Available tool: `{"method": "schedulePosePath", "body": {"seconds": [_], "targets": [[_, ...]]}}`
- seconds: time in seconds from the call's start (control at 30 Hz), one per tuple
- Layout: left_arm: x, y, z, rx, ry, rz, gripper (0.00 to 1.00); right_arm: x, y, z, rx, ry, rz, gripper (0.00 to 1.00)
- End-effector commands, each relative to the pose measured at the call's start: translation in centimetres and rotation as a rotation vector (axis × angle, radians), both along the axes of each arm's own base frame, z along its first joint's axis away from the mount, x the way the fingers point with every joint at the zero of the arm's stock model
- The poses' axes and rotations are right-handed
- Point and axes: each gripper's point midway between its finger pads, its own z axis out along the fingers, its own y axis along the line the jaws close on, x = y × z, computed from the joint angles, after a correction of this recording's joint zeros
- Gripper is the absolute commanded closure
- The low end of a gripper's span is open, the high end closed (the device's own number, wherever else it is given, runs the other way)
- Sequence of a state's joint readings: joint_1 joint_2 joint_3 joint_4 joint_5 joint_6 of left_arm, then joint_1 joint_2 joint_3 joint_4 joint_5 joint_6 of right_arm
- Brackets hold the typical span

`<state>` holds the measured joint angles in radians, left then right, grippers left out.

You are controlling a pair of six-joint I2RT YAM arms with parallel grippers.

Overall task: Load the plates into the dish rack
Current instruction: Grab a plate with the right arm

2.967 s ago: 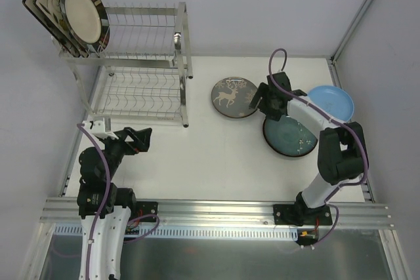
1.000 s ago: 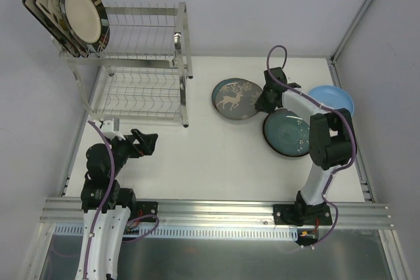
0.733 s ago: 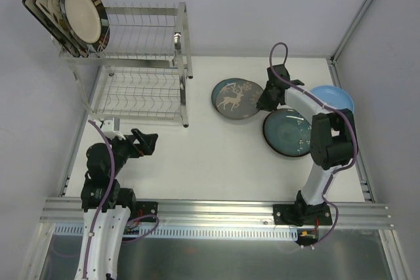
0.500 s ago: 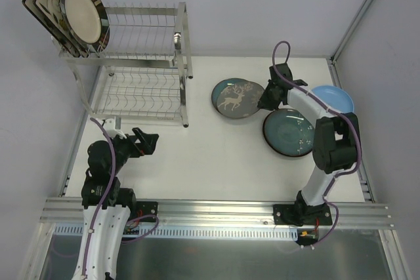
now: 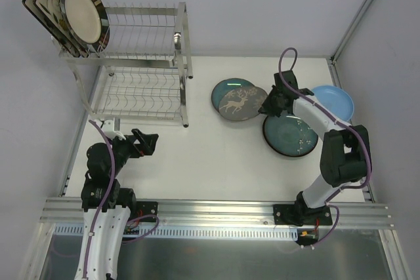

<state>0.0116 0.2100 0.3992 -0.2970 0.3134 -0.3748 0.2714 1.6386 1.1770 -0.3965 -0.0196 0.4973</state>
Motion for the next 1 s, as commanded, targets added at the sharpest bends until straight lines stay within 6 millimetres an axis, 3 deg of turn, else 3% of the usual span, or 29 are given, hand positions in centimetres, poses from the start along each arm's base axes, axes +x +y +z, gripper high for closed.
{"method": "schedulePosePath", "body": {"seconds": [0.0,0.33,0.73,0.97], "targets": [[0.0,-0.2,0.9,0.007,-0.049,-0.014,0.01,-0.3,1.3,1.5,0.078,-0.051,0.019,0.99],[-0.5,-1.0,1.8,-0.047,-0.059,-0.041,0.01,-1.4,1.8,-0.3,0.147,-0.07,0.043,0.99],[-0.8,-2.9,5.6,-0.153,-0.03,-0.126,0.01,-0.3,1.0,2.9,0.278,-0.227,0.042,0.99],[-0.8,-3.5,9.6,-0.215,-0.048,-0.143,0.01,1.0,0.8,4.5,0.338,-0.294,0.048,0.99]]}}
